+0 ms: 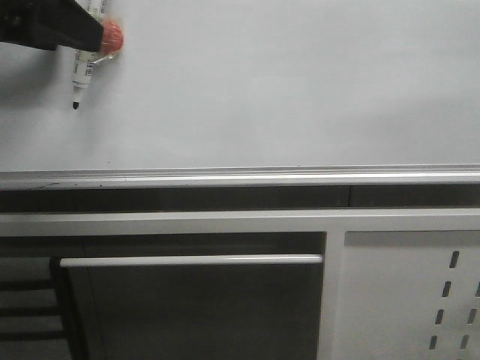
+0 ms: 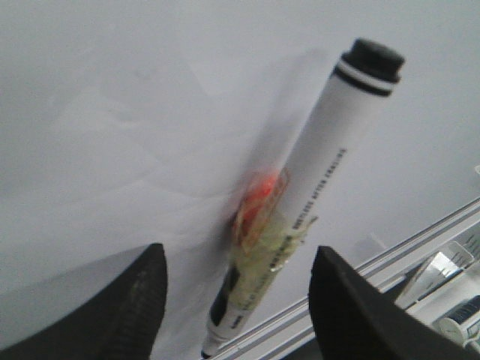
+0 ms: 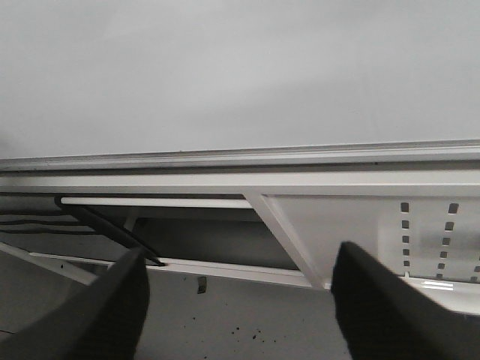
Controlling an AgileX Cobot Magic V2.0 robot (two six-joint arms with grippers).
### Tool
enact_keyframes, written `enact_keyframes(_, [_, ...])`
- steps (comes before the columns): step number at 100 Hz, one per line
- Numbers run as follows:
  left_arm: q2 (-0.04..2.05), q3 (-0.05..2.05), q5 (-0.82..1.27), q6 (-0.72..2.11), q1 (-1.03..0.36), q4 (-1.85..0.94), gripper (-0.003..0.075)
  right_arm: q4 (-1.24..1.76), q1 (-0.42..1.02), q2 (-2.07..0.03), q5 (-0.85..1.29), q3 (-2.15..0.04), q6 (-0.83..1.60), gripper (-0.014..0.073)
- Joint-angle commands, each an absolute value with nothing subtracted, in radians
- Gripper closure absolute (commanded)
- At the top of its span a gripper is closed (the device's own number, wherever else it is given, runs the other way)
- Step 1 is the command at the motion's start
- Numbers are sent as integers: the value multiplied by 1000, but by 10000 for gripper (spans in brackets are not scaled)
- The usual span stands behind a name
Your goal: Write number 1 on whiteboard
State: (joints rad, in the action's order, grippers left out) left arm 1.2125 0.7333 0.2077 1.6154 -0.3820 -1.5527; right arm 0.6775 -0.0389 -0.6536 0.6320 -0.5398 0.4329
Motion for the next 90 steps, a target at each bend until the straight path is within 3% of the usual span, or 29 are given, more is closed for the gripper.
enact_keyframes(1, [1211,780,234,1617,-391,-1577,334,708,-39,-659,592,-578,442,127])
enact_keyframes(10, [1220,789,234,1617,-391,-1577,347,708,-39,-659,592,-578,442,127])
enact_keyframes(17, [1225,792,231,1617,-391,-1577,410,708,-39,-659,592,-578,442,127])
enact_keyframes(27, [1224,797,219,1617,-391,-1566,566,708,-39,-659,592,-578,442,127])
enact_keyframes(35, [1224,802,219,1617,-391,-1557,735,708,-39,-659,592,-578,442,127])
enact_keyframes(65, [1195,796,400,1591,-391,-1425,741,730,-39,-659,633,-578,450,127])
enact_keyframes(90, [1159,772,581,1487,-468,-1214,741,1023,-39,-766,860,-668,763,146])
